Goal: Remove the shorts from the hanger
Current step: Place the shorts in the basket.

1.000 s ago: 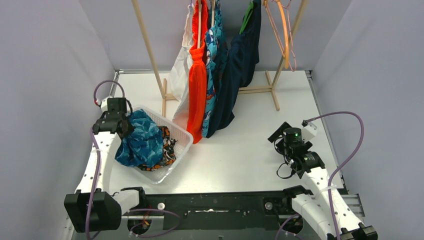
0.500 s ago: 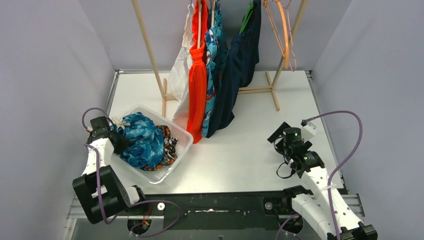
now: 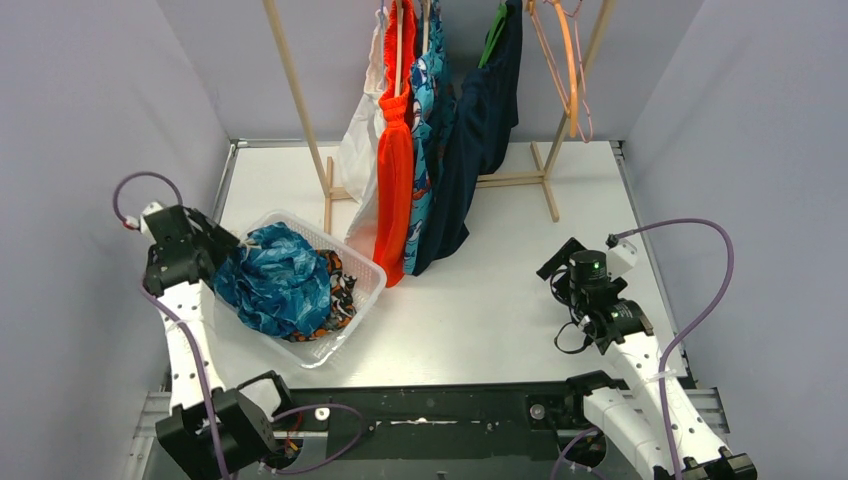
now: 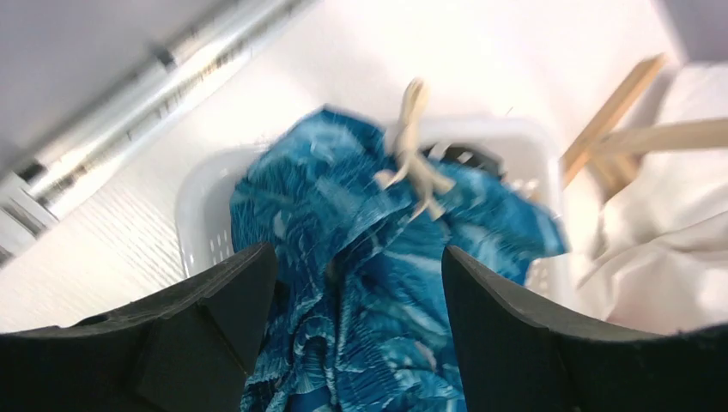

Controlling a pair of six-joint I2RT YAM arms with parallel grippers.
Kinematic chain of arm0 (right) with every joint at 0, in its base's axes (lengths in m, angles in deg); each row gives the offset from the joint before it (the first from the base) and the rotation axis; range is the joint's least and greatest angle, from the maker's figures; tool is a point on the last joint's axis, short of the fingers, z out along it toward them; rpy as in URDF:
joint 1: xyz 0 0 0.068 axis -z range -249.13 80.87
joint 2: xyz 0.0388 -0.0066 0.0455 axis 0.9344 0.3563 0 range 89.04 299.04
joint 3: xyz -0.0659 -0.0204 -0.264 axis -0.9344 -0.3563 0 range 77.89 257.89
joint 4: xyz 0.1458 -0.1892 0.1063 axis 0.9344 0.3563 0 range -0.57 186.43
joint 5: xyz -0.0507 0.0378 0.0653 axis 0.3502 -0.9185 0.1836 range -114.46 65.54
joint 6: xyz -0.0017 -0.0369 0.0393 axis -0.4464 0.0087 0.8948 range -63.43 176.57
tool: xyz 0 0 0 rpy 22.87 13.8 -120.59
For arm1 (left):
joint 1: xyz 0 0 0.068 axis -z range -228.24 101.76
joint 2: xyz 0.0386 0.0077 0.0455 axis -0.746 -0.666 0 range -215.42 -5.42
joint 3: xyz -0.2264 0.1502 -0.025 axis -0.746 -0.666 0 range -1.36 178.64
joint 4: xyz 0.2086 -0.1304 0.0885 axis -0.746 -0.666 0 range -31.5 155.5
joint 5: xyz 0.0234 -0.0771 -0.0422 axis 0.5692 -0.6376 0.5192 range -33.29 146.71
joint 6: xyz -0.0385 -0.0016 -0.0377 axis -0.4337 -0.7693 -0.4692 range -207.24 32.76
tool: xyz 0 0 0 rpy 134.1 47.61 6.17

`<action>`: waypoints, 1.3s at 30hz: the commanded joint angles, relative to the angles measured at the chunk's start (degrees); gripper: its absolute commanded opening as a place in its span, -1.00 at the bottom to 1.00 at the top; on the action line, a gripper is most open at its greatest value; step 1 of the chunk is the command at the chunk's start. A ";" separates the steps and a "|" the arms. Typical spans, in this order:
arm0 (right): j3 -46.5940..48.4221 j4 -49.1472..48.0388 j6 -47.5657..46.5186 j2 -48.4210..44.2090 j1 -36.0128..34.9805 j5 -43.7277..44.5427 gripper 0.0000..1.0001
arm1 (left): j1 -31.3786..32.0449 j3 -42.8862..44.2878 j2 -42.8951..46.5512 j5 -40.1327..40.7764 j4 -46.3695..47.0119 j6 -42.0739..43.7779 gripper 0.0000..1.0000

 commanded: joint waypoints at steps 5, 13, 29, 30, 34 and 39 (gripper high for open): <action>2.39 -1.25 0.16 -0.71 0.36 0.75 0.92 | -0.28 11.41 4.28 -9.82 -1.83 4.89 0.41; 2.85 -1.19 0.03 -0.59 0.32 0.45 0.92 | 11.30 0.64 -2.74 -44.11 18.35 -1.35 0.18; 3.66 -11.77 -11.32 -7.40 0.28 -16.32 0.96 | 1.49 -6.21 -11.73 -28.77 10.59 7.33 0.00; 3.40 -13.11 -11.54 -8.04 0.23 -17.01 0.95 | 1.83 -5.57 -10.05 -29.30 10.46 7.57 0.04; 3.53 -16.57 -13.12 -9.12 0.19 -20.17 0.95 | 2.09 -3.26 -4.00 -28.88 8.80 8.32 0.20; 4.57 -19.04 -15.88 -9.15 0.08 -26.23 0.95 | 3.37 -1.90 1.60 -28.66 7.41 8.29 0.28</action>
